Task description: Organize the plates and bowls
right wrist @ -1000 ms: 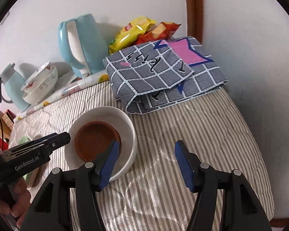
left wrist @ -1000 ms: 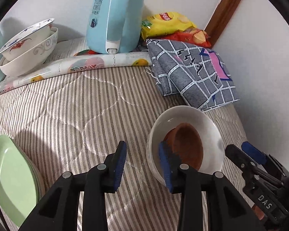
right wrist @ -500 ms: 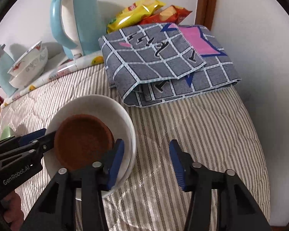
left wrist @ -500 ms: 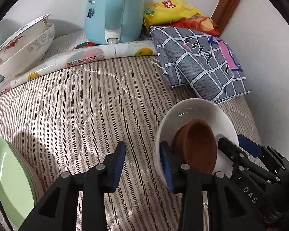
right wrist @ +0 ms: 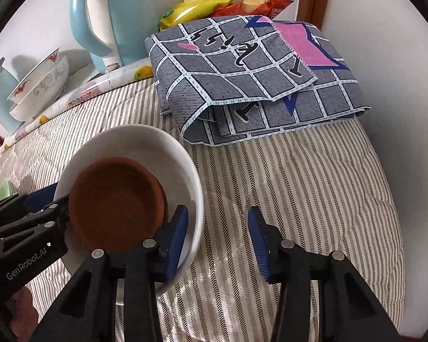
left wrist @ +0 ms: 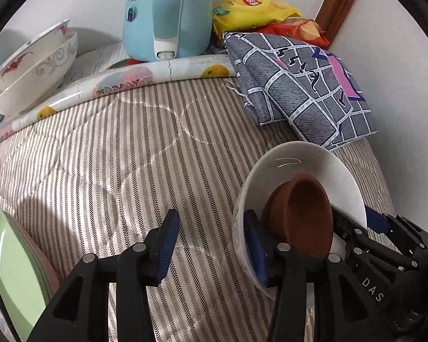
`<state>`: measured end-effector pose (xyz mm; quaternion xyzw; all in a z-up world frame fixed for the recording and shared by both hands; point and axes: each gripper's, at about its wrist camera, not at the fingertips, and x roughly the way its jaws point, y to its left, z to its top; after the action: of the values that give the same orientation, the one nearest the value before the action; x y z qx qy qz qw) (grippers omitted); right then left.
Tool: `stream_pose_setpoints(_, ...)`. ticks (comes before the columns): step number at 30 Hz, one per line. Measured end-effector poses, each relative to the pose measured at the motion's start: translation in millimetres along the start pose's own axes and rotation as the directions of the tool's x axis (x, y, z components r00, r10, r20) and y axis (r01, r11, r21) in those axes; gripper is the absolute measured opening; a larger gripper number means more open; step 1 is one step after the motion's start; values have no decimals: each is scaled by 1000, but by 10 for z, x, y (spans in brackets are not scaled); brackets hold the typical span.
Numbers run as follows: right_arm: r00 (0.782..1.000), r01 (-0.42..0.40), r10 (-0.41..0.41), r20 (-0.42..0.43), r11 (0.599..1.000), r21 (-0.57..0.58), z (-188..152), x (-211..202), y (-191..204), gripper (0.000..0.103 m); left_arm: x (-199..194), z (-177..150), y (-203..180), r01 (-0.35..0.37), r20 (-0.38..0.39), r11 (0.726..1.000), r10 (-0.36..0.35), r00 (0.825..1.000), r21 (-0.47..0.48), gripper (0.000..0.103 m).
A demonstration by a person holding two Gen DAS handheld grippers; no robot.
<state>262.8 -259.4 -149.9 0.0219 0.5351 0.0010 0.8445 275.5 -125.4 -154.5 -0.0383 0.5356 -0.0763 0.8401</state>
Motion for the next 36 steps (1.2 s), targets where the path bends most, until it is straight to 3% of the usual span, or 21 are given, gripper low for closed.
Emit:
stream_pose_setpoints(8, 1000, -12, 12, 23, 1000, 13, 14, 6, -33, 44, 54, -1, 2, 24, -16, 1000, -24, 1000, -3, 44)
stream_pose_setpoints(13, 999, -44, 43, 27, 999, 19, 9, 3, -31, 34, 80, -5, 28, 37, -8, 999, -37, 999, -21, 44)
stream_pose_setpoints(15, 998, -62, 62, 30, 998, 14, 10, -2, -7, 25, 78, -9, 30, 41, -1, 999, -41, 999, -26, 42)
stream_pose_setpoints(18, 997, -67, 66, 39, 998, 4, 9, -16, 57, 14, 69, -21, 8, 66, 10, 997, -66, 998, -26, 32)
stream_pose_setpoints(20, 997, -58, 58, 46, 998, 0, 4, -18, 92, 11, 63, -20, -37, 86, 14, 996, -85, 996, -13, 20)
stream_pose_setpoints(22, 998, -46, 46, 52, 999, 7, -3, -26, 100, 11, 58, -18, -84, 96, 16, 995, -96, 995, -4, 11)
stream_pose_setpoints(25, 997, -54, 52, 59, 998, 33, -8, -27, 81, 11, 56, -10, -152, 66, 28, 998, -66, 997, 12, 11)
stream_pose_setpoints(36, 997, -51, 46, 66, 996, 68, -73, -83, 96, 11, 21, -48, -126, 60, 56, 998, -59, 997, -11, 9)
